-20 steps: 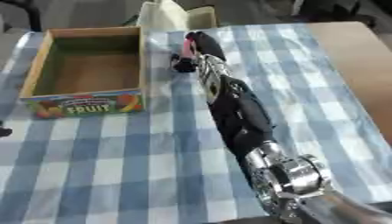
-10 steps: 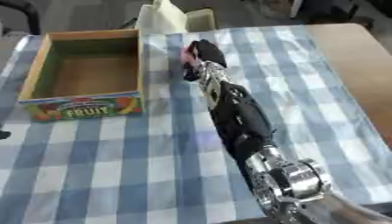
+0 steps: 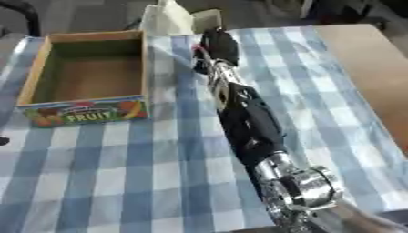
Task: Pick up objects on the table and place them in the box.
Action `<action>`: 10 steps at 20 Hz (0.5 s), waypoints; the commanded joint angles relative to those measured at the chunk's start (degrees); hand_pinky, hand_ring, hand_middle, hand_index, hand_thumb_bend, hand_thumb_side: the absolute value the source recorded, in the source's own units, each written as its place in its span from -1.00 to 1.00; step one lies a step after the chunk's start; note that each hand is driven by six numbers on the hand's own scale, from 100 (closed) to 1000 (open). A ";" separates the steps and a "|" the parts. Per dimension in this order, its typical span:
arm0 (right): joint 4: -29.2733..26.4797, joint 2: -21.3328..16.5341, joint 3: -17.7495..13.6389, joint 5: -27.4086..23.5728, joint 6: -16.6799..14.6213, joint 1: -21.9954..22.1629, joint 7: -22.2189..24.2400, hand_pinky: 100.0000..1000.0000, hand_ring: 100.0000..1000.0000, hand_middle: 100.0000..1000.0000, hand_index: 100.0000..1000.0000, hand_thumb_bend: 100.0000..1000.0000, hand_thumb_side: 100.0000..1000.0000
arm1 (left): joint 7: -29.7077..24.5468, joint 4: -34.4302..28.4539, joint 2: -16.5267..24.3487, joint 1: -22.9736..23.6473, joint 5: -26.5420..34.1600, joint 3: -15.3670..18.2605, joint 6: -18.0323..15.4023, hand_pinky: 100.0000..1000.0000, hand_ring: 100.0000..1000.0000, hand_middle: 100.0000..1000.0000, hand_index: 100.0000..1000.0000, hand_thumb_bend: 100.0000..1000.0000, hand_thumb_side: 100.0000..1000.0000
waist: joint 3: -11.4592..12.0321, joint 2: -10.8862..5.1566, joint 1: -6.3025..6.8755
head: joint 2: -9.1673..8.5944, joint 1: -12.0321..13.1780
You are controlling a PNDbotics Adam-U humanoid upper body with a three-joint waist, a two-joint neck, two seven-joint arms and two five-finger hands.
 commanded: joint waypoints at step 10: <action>-6.03 3.72 5.05 -4.59 -6.92 -4.21 0.24 -0.47 0.04 -0.24 -0.08 -1.00 -1.00 | -0.54 -0.91 1.00 -0.84 0.05 -0.36 -0.02 0.37 -0.03 -0.05 -0.13 -0.96 0.74 | 1.03 -1.26 -0.03 | -0.64 -0.70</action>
